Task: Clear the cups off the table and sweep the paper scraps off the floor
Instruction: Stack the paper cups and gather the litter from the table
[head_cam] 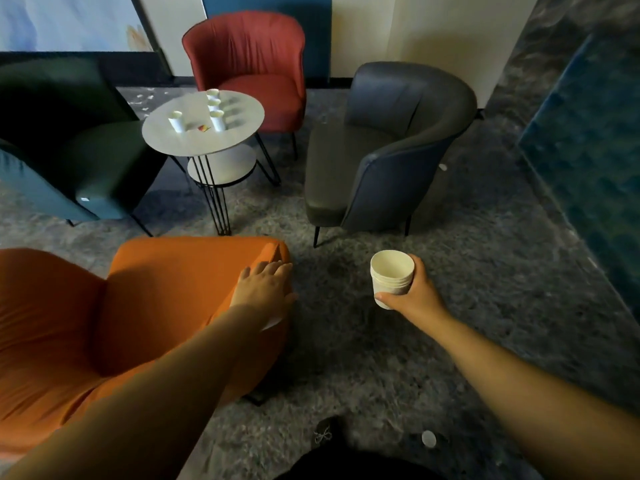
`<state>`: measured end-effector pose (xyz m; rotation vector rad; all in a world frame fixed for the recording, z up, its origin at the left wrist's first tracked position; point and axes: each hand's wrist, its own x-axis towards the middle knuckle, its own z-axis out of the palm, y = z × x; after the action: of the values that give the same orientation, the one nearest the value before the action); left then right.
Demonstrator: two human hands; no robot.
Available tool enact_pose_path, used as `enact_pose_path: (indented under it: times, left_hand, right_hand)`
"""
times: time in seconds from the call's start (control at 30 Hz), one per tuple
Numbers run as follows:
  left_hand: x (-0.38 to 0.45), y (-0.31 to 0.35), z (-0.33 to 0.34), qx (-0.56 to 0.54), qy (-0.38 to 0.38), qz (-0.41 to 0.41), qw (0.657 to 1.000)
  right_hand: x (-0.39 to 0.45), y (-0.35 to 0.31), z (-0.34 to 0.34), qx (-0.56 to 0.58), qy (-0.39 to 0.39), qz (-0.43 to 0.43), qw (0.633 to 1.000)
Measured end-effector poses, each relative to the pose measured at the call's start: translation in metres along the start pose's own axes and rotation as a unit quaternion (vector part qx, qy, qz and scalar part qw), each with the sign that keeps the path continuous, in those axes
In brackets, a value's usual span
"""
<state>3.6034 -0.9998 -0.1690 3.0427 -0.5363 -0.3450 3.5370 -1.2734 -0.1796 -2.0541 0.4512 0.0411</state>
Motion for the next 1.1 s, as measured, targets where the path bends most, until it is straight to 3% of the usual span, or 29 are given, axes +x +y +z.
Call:
enact_pose_path:
  times: [0.33,0.67,1.1]
  left_hand:
    - [0.17,-0.012,-0.03,0.01,-0.015,-0.013,1.0]
    - [0.312,-0.046,-0.057,-0.027,-0.017,-0.144,0.989]
    - [0.425,-0.165,-0.07,-0.076,-0.013,-0.277,0.958]
  right_hand:
    - [0.18,-0.037,-0.002,-0.031,-0.023,-0.008,0.999]
    - [0.392,-0.107,-0.002,-0.077,-0.127,-0.065,0.987]
    - [0.573,-0.212,0.111,-0.057,-0.232,-0.106,0.965]
